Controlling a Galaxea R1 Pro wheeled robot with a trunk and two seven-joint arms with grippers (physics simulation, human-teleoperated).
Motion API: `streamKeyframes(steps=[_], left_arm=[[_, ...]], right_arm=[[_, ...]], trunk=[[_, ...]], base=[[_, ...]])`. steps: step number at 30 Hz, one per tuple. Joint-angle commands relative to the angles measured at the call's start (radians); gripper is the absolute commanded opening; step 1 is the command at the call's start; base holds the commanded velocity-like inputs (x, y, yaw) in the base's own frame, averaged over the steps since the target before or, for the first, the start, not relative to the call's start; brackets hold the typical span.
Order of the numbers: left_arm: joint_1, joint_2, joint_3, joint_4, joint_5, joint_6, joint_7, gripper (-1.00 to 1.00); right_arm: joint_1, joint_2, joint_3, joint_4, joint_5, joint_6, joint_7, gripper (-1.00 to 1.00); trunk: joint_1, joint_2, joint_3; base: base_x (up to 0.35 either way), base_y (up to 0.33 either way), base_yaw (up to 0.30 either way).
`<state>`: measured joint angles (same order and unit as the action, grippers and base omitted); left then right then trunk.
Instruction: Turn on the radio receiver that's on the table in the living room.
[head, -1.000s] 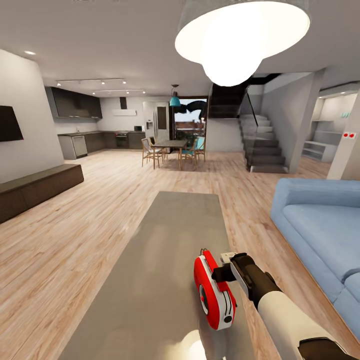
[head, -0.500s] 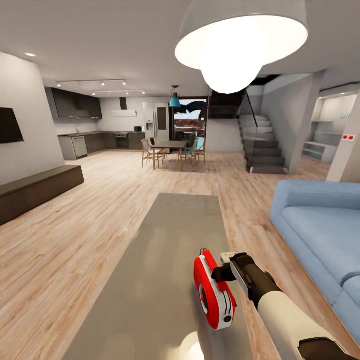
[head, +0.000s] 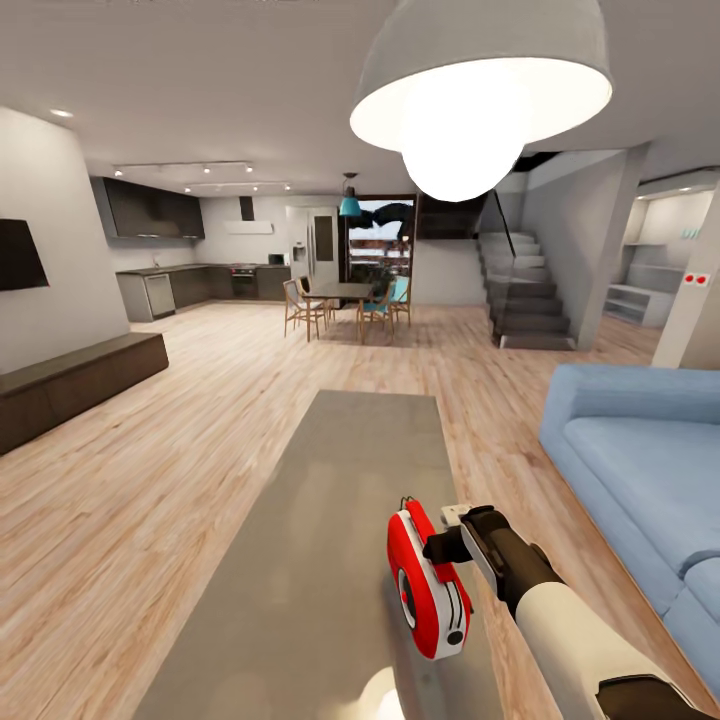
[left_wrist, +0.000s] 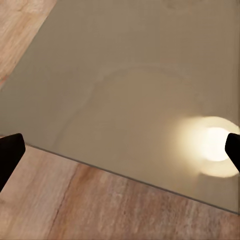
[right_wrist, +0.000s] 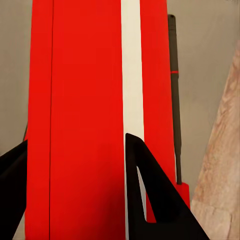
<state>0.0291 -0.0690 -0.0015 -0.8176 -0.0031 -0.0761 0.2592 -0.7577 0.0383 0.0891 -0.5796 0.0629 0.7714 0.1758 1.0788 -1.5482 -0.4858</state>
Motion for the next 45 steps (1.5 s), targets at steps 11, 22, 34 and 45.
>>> streamKeyframes(steps=[11, 22, 34, 45], left_arm=[[0.0, 0.002, 0.0, 0.0, 0.0, 0.001, 0.0, 1.0], [0.0, 0.002, 0.0, 0.0, 0.0, 0.001, 0.0, 1.0], [0.0, 0.002, 0.0, 0.0, 0.0, 0.001, 0.0, 1.0], [0.0, 0.003, 0.0, 0.0, 0.0, 0.0, 0.0, 1.0]], right_arm=[[0.0, 0.0, 0.001, 0.0, -0.001, -0.004, 0.049, -1.0], [0.0, -0.001, 0.001, 0.0, 0.002, -0.006, 0.102, -1.0], [0.0, -0.001, 0.001, 0.0, 0.007, -0.006, 0.105, -1.0], [0.0, -0.001, 0.002, 0.0, 0.008, -0.006, 0.105, -1.0]], trunk=[[-0.042, 0.077, 0.035], [-0.084, 0.154, 0.069], [-0.13, 0.238, 0.107], [-0.173, 0.315, 0.141]], base=[[0.0, 0.0, 0.0], [0.0, 0.0, 0.0], [0.0, 0.0, 0.0], [0.0, 0.0, 0.0]])
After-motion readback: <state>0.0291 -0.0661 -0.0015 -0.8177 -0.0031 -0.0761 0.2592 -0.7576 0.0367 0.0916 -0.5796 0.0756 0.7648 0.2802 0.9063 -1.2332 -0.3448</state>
